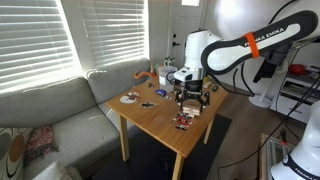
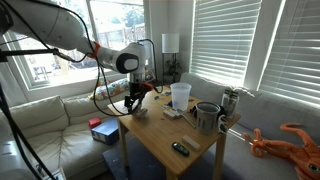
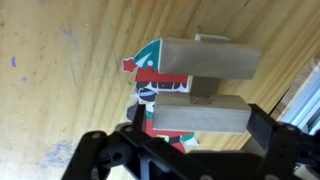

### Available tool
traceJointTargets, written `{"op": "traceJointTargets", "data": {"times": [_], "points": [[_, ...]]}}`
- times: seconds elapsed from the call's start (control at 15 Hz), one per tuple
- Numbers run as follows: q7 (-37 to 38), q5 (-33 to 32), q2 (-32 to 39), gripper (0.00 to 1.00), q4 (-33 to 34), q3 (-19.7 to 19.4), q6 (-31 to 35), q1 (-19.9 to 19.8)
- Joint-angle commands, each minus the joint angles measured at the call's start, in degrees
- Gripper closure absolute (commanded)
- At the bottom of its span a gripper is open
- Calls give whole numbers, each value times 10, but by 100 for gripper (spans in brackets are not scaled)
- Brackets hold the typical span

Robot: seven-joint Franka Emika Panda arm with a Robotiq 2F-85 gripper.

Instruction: Stack up the wooden chips on the left

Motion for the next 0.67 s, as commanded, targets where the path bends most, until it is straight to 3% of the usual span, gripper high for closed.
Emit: {"op": "traceJointTargets", "data": {"times": [0.0,0.6], "points": [[7,-3,3,0,-3,9,12,-10],[8,-3,9,0,-3,10,11,-11]]}}
